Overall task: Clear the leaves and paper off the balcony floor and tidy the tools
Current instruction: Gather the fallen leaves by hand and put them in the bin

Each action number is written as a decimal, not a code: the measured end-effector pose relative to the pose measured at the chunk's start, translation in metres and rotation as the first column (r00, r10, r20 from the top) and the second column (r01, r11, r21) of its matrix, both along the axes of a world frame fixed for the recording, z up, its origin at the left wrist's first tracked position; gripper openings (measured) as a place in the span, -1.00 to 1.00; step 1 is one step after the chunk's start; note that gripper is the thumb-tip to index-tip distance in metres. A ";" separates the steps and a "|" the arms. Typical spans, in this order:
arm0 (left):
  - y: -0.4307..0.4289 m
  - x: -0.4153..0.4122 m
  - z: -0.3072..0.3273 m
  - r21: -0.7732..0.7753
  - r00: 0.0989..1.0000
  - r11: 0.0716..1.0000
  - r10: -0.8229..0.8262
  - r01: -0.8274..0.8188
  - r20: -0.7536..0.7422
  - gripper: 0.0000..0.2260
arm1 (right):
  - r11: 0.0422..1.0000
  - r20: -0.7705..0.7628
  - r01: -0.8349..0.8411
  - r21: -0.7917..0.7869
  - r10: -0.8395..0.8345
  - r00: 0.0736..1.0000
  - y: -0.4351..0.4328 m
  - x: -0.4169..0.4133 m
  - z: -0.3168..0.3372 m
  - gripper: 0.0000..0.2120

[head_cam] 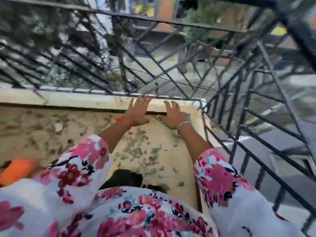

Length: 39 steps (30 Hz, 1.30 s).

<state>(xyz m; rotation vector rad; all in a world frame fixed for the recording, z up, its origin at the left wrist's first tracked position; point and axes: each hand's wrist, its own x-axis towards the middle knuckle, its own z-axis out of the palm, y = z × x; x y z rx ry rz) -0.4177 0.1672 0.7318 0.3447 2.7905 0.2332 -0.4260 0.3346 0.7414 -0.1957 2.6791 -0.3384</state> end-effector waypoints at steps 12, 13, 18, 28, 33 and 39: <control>-0.245 0.056 -0.042 0.054 0.858 0.870 0.471 -0.491 0.206 -0.21 | 0.909 0.185 -0.417 -0.009 0.412 0.893 -0.263 -0.017 -0.050 -0.38; -0.264 0.062 -0.043 0.045 0.836 0.849 0.507 -0.526 0.209 -0.22 | 0.891 0.185 -0.453 -0.006 0.446 0.875 -0.286 -0.015 -0.049 -0.38; -0.346 0.084 -0.044 0.060 0.711 0.713 0.683 -0.699 0.168 -0.22 | 0.762 0.156 -0.648 0.000 0.640 0.752 -0.387 -0.012 -0.038 -0.37; -0.481 0.108 -0.059 0.078 0.439 0.432 0.879 -0.899 0.188 -0.25 | 0.467 0.143 -0.884 0.006 0.875 0.463 -0.571 -0.023 -0.049 -0.38; -0.556 0.099 -0.058 0.080 0.318 0.308 0.917 -0.948 0.241 -0.30 | 0.348 0.151 -0.937 0.038 0.925 0.350 -0.659 -0.040 -0.071 -0.45; -0.625 0.101 -0.069 0.094 0.194 0.174 0.943 -0.980 0.271 -0.31 | 0.195 0.244 -0.977 0.081 0.947 0.209 -0.738 -0.051 -0.087 -0.46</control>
